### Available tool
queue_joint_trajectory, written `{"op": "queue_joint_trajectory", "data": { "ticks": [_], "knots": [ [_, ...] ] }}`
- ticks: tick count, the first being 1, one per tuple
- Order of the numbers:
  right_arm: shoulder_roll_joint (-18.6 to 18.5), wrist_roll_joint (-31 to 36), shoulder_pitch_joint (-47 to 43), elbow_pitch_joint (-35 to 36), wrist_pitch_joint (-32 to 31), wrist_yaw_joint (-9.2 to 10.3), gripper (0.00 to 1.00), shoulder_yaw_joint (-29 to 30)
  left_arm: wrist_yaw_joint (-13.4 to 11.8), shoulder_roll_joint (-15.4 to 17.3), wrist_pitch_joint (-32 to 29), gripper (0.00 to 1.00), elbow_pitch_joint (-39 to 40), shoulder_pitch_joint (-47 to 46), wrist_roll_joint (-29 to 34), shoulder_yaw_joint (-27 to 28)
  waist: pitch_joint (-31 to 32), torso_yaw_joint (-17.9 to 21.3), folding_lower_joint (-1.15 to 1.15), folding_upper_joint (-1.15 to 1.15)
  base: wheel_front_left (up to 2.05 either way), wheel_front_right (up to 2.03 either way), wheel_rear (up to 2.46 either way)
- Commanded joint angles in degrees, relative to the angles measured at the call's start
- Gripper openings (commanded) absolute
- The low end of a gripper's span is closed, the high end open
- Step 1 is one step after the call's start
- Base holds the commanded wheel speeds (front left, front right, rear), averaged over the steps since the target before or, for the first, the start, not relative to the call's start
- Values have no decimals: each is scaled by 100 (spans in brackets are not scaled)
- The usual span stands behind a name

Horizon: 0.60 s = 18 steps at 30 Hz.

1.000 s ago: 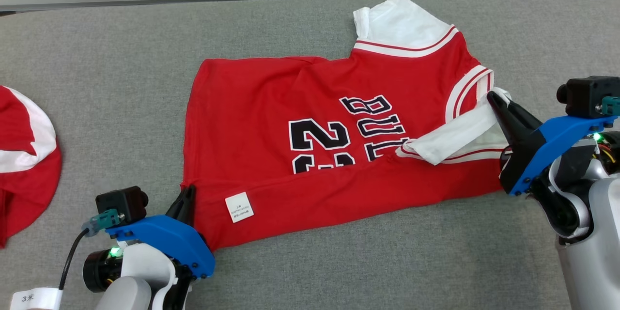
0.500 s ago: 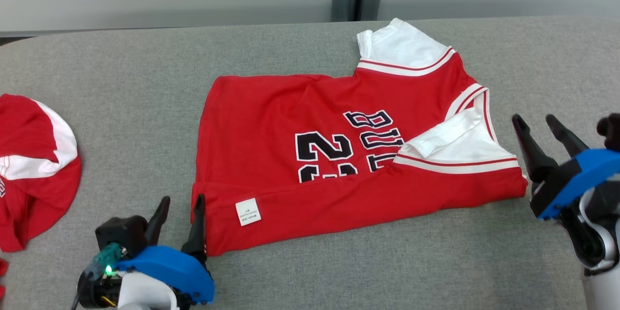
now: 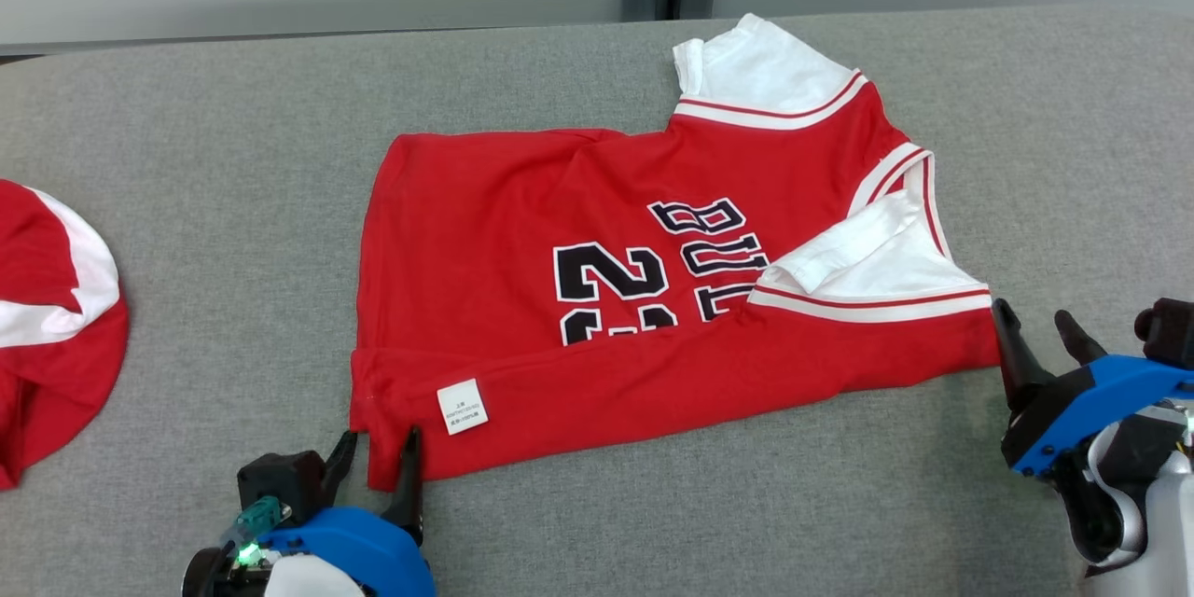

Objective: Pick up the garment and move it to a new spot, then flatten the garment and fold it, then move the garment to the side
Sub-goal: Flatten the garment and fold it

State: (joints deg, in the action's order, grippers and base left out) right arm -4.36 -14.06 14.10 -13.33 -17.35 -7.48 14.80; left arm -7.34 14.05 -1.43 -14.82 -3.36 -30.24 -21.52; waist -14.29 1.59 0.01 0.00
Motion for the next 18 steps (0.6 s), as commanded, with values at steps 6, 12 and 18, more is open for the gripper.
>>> {"op": "queue_joint_trajectory", "data": {
  "ticks": [6,12,18],
  "knots": [
    [118,341,501,-833,214,-3,100,163,37,-70,-389,100,-450,-189,-105,-129,-214,5,-1,0,0,0,0],
    [182,379,665,-1634,-144,-6,100,-25,150,-176,-792,80,-797,-276,-264,-271,-305,9,-1,0,0,0,0],
    [171,331,462,-1556,19,-1,0,-86,280,-247,-1132,0,-841,-122,-523,-330,-108,39,-1,0,0,0,0]
  ]
}}
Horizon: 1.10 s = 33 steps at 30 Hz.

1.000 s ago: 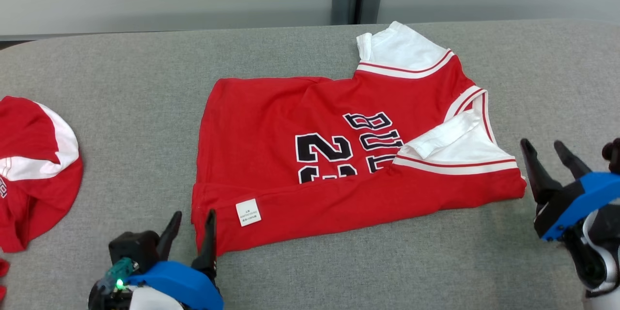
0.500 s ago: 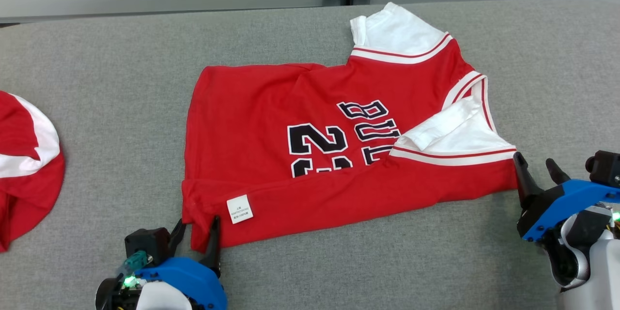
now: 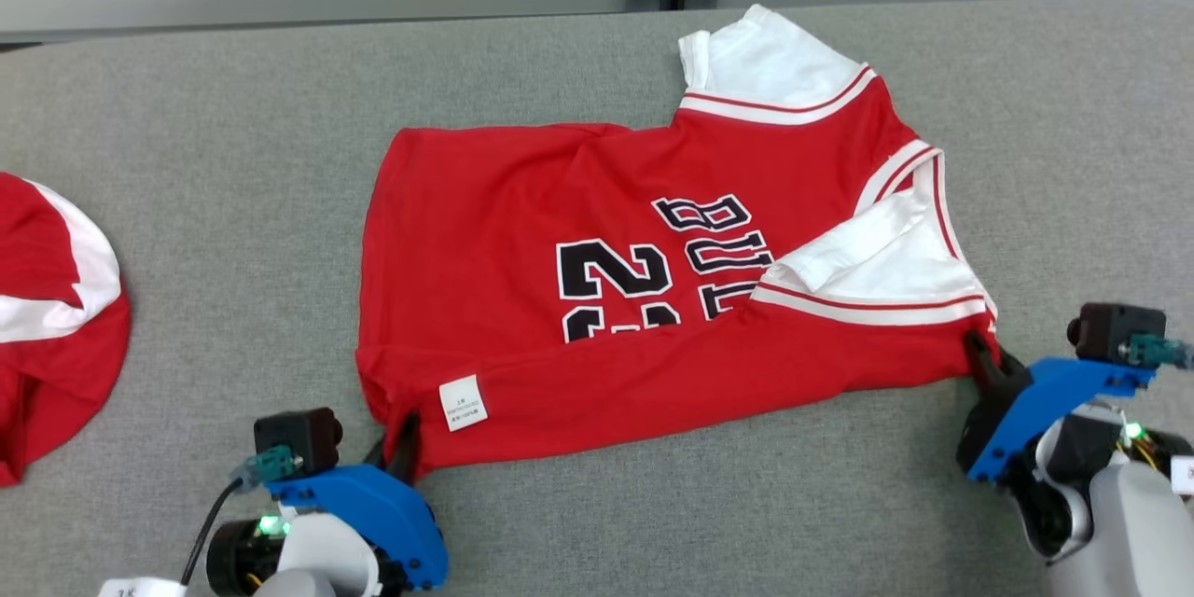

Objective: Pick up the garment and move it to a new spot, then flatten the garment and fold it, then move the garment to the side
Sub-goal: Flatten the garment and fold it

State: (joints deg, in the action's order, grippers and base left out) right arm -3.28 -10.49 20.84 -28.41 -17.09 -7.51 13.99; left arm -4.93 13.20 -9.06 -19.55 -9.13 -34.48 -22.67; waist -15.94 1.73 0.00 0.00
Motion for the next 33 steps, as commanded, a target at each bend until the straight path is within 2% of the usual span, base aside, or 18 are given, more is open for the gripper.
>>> {"op": "queue_joint_trajectory", "data": {
  "ticks": [1,8,15,16,17,18,22,26,30,33],
  "knots": [
    [31,-34,-288,76,40,2,0,33,6,-124,-339,0,-297,487,-134,-153,110,29,0,0,0,0,0],
    [26,-308,-1131,1196,-39,2,0,111,-228,132,-334,0,461,839,-315,141,497,117,0,0,0,0,0],
    [26,-598,-1852,1976,-324,2,0,138,-485,321,-681,0,1251,1466,-461,185,640,236,0,0,0,0,0],
    [26,-646,-1910,2018,-334,2,13,139,-524,323,-704,0,1356,1531,-488,199,635,243,0,0,0,0,0],
    [26,-673,-1970,2041,-347,2,81,143,-546,322,-748,40,1441,1588,-509,194,625,244,0,0,0,0,0],
    [26,-693,-2014,2063,-358,2,100,153,-572,336,-783,100,1511,1620,-508,178,610,239,0,0,0,0,0],
    [28,-685,-1965,2124,-384,0,100,136,-632,412,-826,100,1694,1598,-472,195,548,230,0,0,0,0,0],
    [30,-536,-1640,2431,-492,0,100,49,-562,531,-836,100,1992,1292,-481,325,442,254,0,0,0,0,0],
    [18,-312,-950,2801,-884,0,100,-231,-441,916,-1204,100,2279,643,-404,442,247,346,0,0,0,0,0],
    [-130,-405,-147,2739,-1290,0,100,-606,-302,1279,-1691,100,2247,-56,-391,526,25,454,0,0,0,0,0]
  ]
}}
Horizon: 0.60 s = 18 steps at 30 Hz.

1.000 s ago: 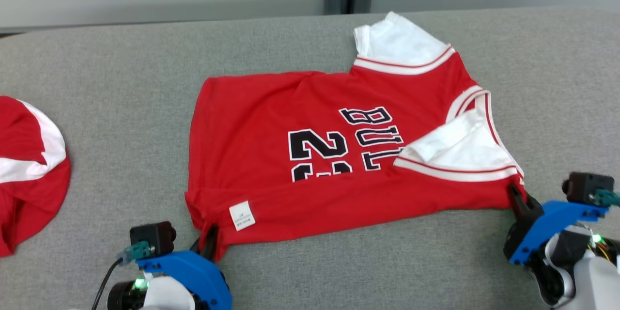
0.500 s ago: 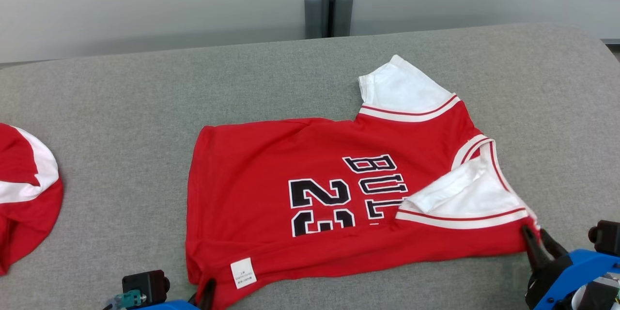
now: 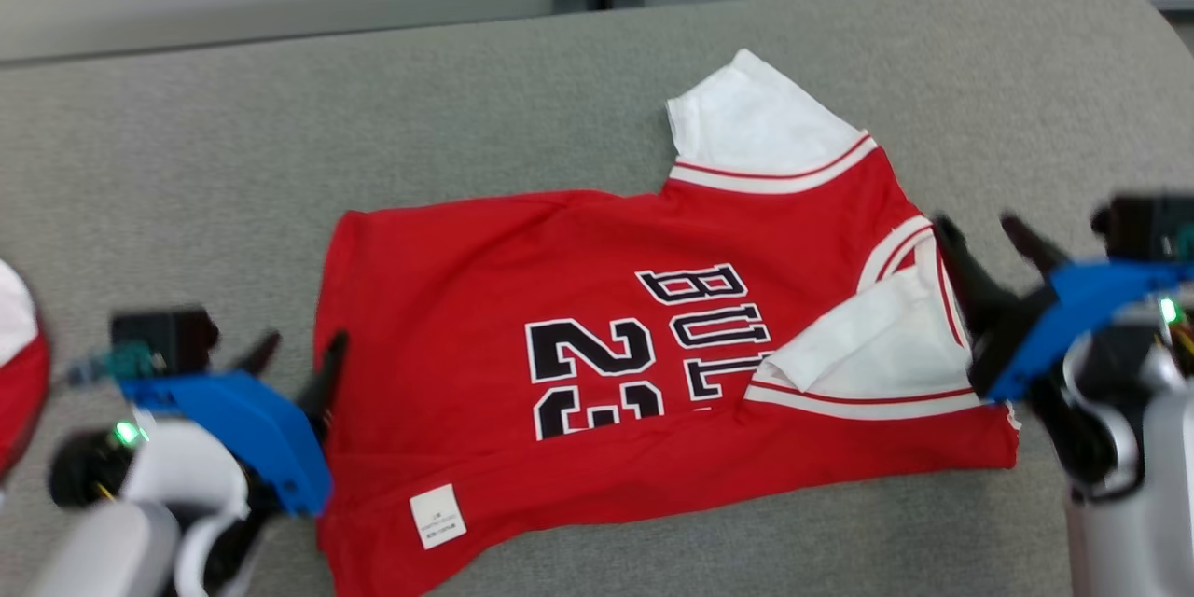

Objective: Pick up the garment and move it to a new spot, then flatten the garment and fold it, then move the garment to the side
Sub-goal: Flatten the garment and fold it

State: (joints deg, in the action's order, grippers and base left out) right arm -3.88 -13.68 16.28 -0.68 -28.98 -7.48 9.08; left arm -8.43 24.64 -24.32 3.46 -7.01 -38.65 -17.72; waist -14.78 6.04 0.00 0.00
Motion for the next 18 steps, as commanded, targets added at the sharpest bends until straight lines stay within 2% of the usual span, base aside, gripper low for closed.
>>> {"op": "queue_joint_trajectory", "data": {
  "ticks": [1,7,13,18],
  "knots": [
    [-120,-132,619,-115,-222,-3,100,-265,116,254,-352,100,-120,-532,21,48,-166,66,0,0,0,0,0],
    [-312,-376,2324,-979,-669,-3,100,-1098,252,673,-1443,100,-577,-1852,-278,218,-662,368,0,0,0,0,0],
    [-311,-544,3552,-1925,-543,-3,100,-1607,278,896,-2336,100,-868,-2742,-417,148,-1111,570,0,0,0,0,0],
    [-276,-599,4078,-2465,-339,-3,100,-1807,258,995,-2751,100,-1045,-3028,-307,-43,-1300,639,0,0,0,0,0]
  ]
}}
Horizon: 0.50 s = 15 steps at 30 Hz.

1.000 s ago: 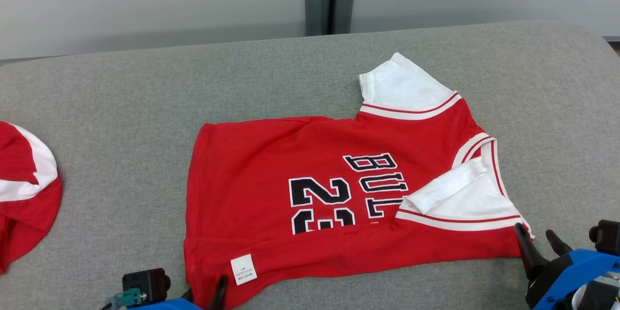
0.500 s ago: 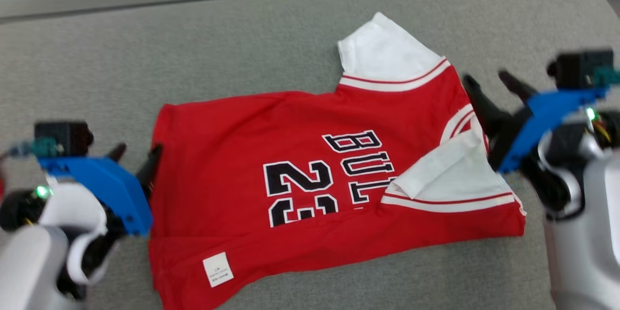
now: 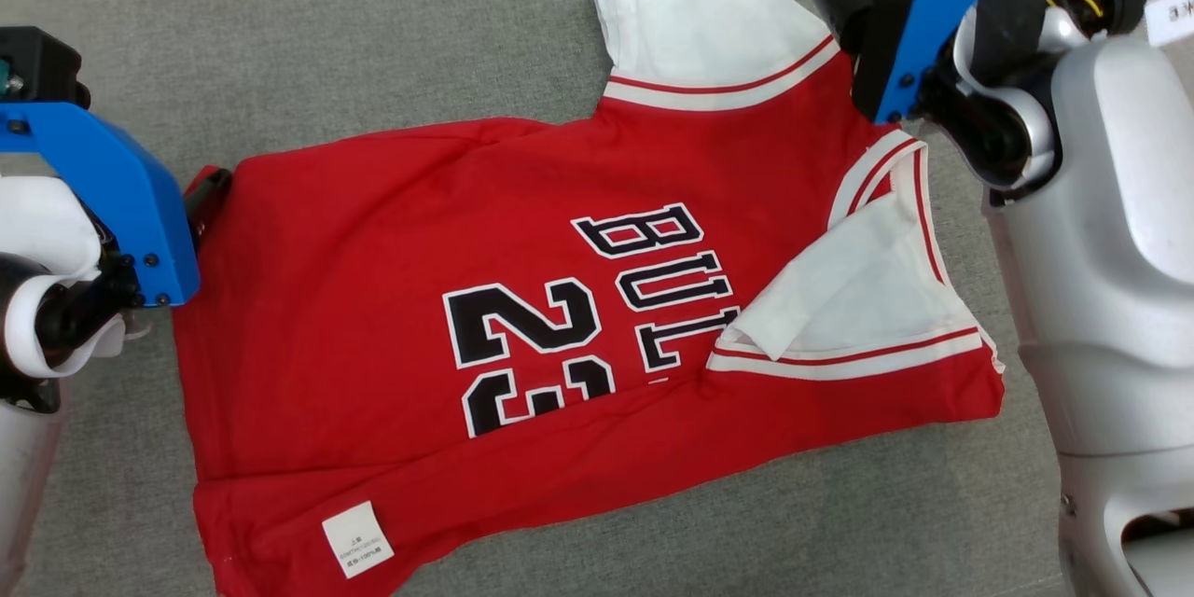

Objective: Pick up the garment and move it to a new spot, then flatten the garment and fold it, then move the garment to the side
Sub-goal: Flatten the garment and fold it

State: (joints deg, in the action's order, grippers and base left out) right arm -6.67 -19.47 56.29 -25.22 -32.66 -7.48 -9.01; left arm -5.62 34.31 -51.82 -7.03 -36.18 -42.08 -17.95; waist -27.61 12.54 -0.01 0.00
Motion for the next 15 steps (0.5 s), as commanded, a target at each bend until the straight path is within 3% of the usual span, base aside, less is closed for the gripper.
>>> {"op": "queue_joint_trajectory", "data": {
  "ticks": [1,7,8,9,10,12,15],
  "knots": [
    [13,-26,183,-127,87,-3,100,-42,-23,66,-83,100,-29,-136,55,-58,-60,5,1,0,0,0,0],
    [38,-140,570,-703,404,-3,100,-237,40,117,-210,100,-283,-114,156,-245,-200,24,1,0,0,0,0],
    [12,-152,619,-780,419,-3,100,-255,51,90,-269,80,-329,-88,114,-273,-223,9,1,0,0,0,0],
    [-21,-161,660,-855,454,-3,100,-270,76,61,-327,34,-326,-52,121,-341,-241,-10,1,0,0,0,0],
    [-60,-174,698,-932,467,-3,100,-260,100,40,-421,0,-303,-7,109,-409,-265,-42,1,0,0,0,0],
    [-110,-205,759,-1082,500,-3,100,-221,128,-5,-531,0,-237,60,42,-481,-298,-119,1,0,0,0,0],
    [-216,-168,845,-1302,517,-3,100,-124,141,-61,-182,0,-40,20,123,-429,-366,-278,1,0,0,0,0]
  ]
}}
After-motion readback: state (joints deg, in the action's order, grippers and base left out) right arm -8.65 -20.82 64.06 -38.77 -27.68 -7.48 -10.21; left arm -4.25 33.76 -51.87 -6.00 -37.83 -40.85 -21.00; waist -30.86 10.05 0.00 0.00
